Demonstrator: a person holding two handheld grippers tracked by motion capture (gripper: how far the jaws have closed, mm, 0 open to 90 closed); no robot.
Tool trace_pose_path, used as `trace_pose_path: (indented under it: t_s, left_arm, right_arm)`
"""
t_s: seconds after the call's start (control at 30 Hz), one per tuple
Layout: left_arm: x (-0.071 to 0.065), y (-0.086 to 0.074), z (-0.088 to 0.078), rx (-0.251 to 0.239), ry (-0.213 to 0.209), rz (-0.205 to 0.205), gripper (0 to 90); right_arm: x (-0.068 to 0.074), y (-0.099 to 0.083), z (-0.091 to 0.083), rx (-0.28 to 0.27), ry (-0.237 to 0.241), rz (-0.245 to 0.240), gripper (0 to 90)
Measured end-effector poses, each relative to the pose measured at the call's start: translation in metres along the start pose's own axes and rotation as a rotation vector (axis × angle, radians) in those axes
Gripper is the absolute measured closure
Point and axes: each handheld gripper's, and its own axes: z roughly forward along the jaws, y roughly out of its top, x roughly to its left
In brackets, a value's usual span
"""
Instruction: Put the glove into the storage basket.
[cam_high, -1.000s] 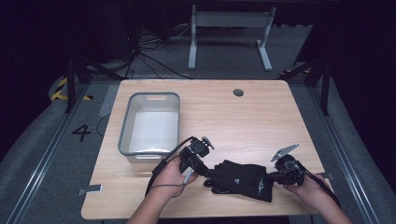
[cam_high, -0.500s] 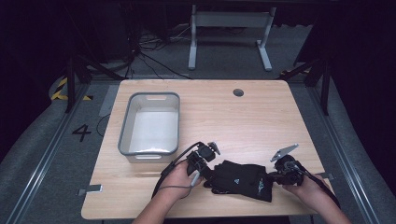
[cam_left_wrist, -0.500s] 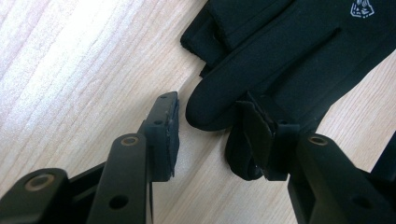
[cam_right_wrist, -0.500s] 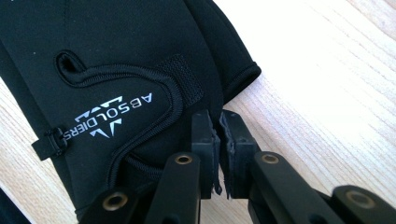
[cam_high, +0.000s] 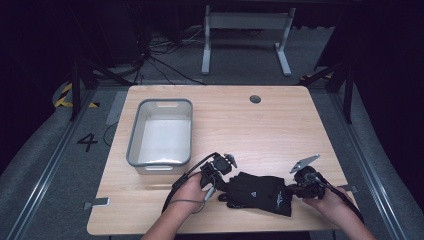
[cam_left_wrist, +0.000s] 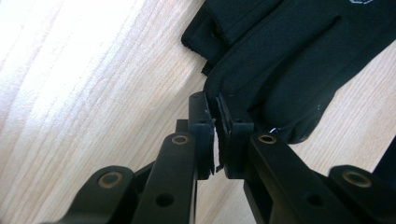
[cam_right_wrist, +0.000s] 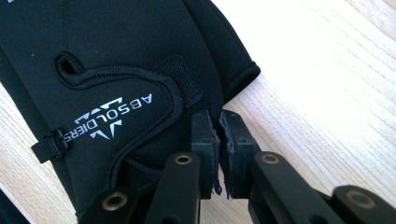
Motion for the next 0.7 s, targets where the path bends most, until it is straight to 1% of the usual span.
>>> trace_pose_path:
  t_s: [0.17,0.2,0.23,0.27,0.3,0.33,0.37,0.4,0.6,0.7]
  left_arm:
    - [-0.004,-0.001,-0.01,-0.017,0.002,0.01,85.8]
    - [-0.005,-0.002,-0.015,-0.027,-0.004,0.012,85.9]
    - [-0.006,-0.003,-0.019,-0.028,-0.011,0.016,86.0]
    - [-0.007,-0.004,-0.023,-0.034,-0.014,0.018,85.9]
    - [-0.008,-0.005,-0.027,-0.037,-0.015,0.018,85.9]
    - [-0.008,-0.005,-0.027,-0.037,-0.015,0.018,85.9]
    - [-0.01,-0.006,-0.032,-0.035,-0.023,0.027,85.9]
    - [-0.012,-0.007,-0.036,-0.04,-0.021,0.03,85.9]
    - [-0.017,-0.011,-0.045,-0.049,-0.024,0.033,85.9]
    - [-0.018,-0.013,-0.049,-0.054,-0.024,0.035,85.9]
  right_arm:
    - [0.0,0.0,-0.003,-0.008,0.002,0.009,85.7]
    - [-0.001,0.0,-0.008,-0.014,0.008,0.011,85.9]
    - [-0.001,0.0,-0.01,-0.02,0.011,0.02,85.9]
    - [-0.002,0.001,-0.013,-0.032,0.014,0.015,85.9]
    - [-0.002,0.001,-0.018,-0.047,0.018,0.021,85.9]
    - [-0.002,0.001,-0.023,-0.063,0.019,0.025,85.9]
    - [-0.001,0.001,-0.028,-0.077,0.017,0.03,85.9]
    - [-0.001,0.002,-0.031,-0.085,0.017,0.029,85.9]
    - [0.004,0.005,-0.052,-0.13,0.014,0.021,85.9]
    - [0.004,0.006,-0.062,-0.163,0.012,0.019,85.9]
